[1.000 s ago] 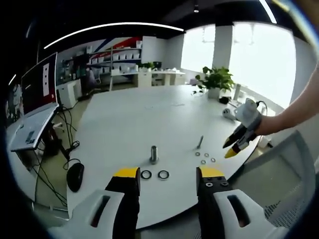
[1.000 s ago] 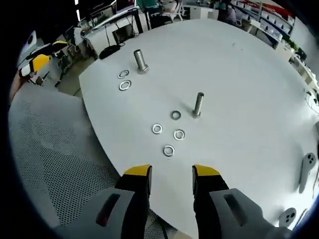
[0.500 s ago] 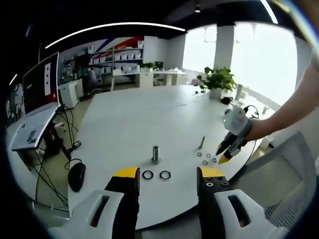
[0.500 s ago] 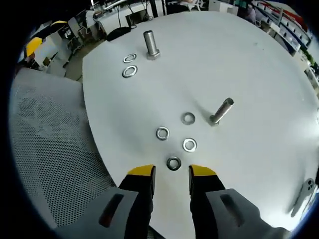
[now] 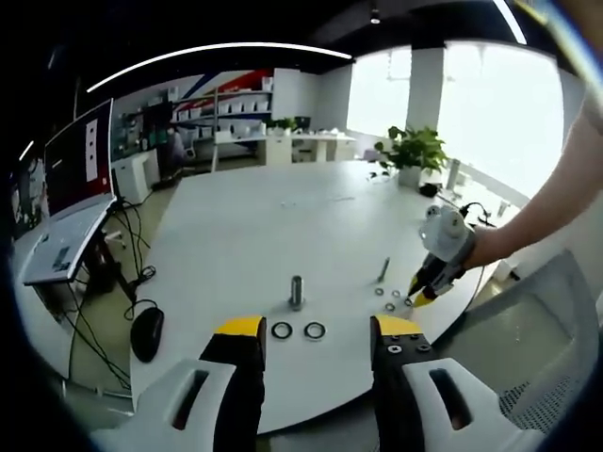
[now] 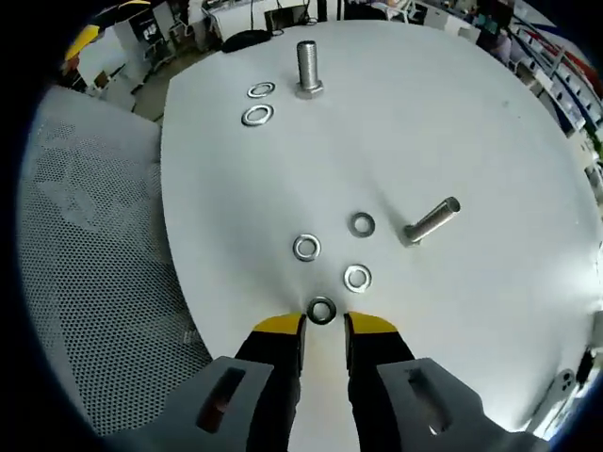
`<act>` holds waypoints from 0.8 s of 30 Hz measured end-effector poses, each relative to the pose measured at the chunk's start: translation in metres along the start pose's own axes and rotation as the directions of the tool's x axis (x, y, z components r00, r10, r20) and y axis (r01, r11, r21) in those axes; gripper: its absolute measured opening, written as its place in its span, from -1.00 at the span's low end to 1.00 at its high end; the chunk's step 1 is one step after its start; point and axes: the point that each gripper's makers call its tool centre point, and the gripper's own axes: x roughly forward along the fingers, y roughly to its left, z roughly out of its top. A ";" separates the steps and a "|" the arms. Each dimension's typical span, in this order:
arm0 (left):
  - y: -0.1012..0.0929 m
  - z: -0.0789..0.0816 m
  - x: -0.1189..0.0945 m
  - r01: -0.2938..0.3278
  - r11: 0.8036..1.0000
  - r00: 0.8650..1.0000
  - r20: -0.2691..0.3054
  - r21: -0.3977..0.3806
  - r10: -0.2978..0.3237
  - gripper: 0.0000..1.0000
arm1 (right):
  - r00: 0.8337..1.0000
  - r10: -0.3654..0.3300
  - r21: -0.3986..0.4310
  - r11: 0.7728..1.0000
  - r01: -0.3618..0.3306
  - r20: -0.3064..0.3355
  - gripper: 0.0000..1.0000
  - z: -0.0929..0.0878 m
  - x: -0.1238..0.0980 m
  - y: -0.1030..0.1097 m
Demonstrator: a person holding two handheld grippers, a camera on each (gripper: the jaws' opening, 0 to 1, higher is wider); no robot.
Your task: Place the washer onto the threaded stud by aligning its center hole with the stud, sliding it down to the base, and recovering from edge contact or off-axis alignment until the washer reaches the visible bottom stop.
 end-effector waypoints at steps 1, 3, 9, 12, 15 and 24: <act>0.000 0.000 0.000 0.000 1.000 1.000 0.000 0.001 0.000 -0.16 | 1.000 0.001 -0.008 1.000 -0.001 0.002 -0.61 0.000 0.000 0.000; 0.001 -0.001 0.000 -0.002 1.000 1.000 -0.005 0.000 0.002 -0.17 | 1.000 0.004 -0.065 0.998 -0.005 -0.013 -0.60 0.001 0.001 0.001; -0.001 -0.001 0.000 0.002 1.000 1.000 -0.010 0.007 -0.002 -0.19 | 0.998 0.000 -0.147 0.989 -0.010 -0.068 -0.59 0.002 0.003 0.006; -0.003 -0.002 0.000 0.016 1.000 1.000 -0.006 -0.019 -0.016 -0.20 | 0.996 0.011 -0.168 0.985 -0.026 -0.086 -0.60 0.003 0.004 0.005; -0.002 -0.001 0.000 0.016 1.000 1.000 -0.006 -0.009 -0.016 -0.21 | 0.994 0.017 -0.216 0.976 -0.041 -0.110 -0.62 0.003 0.003 0.007; -0.003 0.004 -0.001 0.017 1.000 1.000 0.020 -0.014 -0.017 -0.11 | 0.985 0.016 -0.211 0.976 -0.052 -0.170 -0.68 0.004 0.005 0.004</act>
